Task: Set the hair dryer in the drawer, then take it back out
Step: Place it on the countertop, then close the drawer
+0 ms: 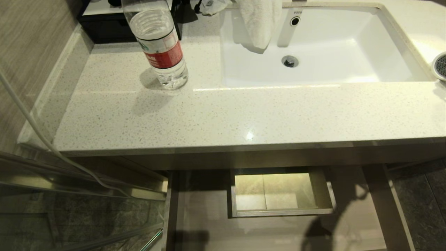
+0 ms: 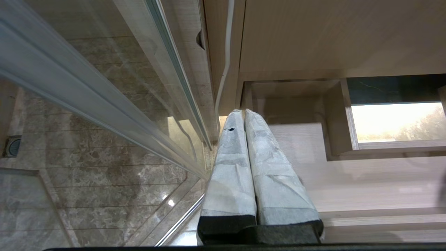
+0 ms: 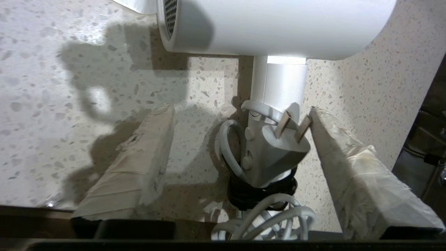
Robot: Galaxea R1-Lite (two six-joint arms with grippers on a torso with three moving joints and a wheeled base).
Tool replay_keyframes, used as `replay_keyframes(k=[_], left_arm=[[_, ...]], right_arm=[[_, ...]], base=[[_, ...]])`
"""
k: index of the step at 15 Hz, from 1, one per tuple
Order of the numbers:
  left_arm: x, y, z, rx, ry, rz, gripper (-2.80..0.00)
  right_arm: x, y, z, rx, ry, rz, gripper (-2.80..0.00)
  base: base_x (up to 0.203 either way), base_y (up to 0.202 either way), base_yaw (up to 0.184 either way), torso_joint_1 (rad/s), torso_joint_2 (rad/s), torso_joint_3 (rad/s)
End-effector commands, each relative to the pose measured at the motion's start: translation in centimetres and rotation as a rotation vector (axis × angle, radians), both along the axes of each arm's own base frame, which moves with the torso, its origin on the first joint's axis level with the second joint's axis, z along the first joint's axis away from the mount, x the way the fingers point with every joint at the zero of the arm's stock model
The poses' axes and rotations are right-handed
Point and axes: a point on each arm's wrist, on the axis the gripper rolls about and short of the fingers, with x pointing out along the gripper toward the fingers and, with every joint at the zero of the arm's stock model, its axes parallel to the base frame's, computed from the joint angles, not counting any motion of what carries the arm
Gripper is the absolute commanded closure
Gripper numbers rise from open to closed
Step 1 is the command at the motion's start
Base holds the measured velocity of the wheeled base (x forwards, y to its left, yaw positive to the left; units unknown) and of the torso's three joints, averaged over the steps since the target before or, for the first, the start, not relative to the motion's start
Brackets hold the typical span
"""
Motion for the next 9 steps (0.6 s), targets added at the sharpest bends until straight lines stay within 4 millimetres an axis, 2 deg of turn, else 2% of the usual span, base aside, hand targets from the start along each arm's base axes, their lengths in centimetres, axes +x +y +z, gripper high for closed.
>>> replay_keyframes(k=[1, 4, 9], left_arm=[[0.0, 0.0, 0.0, 0.0, 0.001, 0.0, 0.0], [0.0, 0.0, 0.0, 0.0, 0.001, -0.001, 0.0], [0.0, 0.0, 0.0, 0.0, 0.001, 0.001, 0.0]], right_arm=[[-3.3, 2.6, 0.9, -0.043, -0.054, 0.015, 0.0], [-5.1, 4.0, 0.7, -0.107, -0.111, 0.116, 0.0], [-6.4, 4.7, 0.8, -0.097, -0.106, 0.07, 0.0]], base=[[0.0, 0.0, 0.0, 0.0, 0.0, 0.0], [0.0, 0.0, 0.0, 0.0, 0.0, 0.0], [0.0, 0.0, 0.0, 0.0, 0.0, 0.0]])
